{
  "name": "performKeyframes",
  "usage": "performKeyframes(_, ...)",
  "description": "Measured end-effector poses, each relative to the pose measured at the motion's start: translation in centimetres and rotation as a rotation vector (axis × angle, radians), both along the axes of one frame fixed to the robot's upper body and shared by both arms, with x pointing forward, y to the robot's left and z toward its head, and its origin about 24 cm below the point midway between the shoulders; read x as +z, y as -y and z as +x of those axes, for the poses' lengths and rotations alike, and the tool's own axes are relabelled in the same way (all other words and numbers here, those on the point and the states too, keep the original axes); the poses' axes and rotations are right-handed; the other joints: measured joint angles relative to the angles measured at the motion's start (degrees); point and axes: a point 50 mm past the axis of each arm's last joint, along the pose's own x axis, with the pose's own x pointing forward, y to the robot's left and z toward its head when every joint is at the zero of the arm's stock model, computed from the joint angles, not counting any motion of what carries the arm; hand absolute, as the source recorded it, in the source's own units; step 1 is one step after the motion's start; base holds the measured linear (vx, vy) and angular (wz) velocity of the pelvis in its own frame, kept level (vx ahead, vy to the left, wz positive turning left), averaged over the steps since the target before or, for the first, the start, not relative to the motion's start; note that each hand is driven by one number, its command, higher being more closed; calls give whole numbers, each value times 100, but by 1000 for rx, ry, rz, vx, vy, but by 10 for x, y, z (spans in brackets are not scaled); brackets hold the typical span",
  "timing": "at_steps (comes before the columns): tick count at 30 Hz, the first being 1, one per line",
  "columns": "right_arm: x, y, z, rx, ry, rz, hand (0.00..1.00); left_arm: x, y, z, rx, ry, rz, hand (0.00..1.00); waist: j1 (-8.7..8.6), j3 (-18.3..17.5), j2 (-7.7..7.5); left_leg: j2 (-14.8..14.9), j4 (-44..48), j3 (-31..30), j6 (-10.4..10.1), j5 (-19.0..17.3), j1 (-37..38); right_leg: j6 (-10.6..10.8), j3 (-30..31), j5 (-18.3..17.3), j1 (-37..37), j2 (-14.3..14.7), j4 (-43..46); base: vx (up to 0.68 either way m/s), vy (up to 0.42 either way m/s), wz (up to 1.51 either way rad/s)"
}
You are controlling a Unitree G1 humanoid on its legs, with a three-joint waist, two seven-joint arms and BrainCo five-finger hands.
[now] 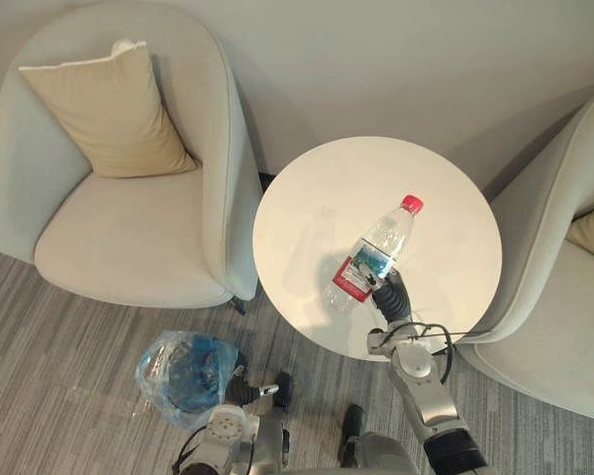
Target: Gather rubbish on tea table into small bin, then transfer packed bag to large trash can.
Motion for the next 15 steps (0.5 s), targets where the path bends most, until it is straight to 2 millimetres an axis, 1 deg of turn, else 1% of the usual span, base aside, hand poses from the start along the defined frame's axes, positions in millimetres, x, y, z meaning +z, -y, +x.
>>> performKeyframes(2,5,1,-6,10,34,-44,100,-2,0,-3,-2,-12,1,0,-29,-73,4,5,-1,62,-1,-14,73,10,70,9,11,7,-10,-41,5,-16)
performKeyframes(6,7,1,-15,29,60,-133,100,-6,3,-11,-24,-41,5,0,-51,-342,-2,41,-1,113,-1,-16,78,18,129,74,24,29,-94,-31,0,-8)
performKeyframes(10,4,-2,-19,45,59,-204,100,-7,4,-13,-36,-48,5,0,-71,-395,-8,46,-3,140,-1,-17,233,16,163,113,200,38,-164,-15,-4,-4)
performKeyframes(12,0,-4,-23,62,49,-241,100,-9,4,-16,-34,-61,7,0,-82,-495,-6,57,-11,151,-6,-21,268,8,176,129,236,49,-188,-41,-9,-3)
performKeyframes(15,-1,-6,-25,89,48,-266,100,-9,3,-17,-34,-65,8,0,-97,-506,-7,79,0,162,-8,-19,280,-4,194,152,247,69,-189,-43,-12,-3)
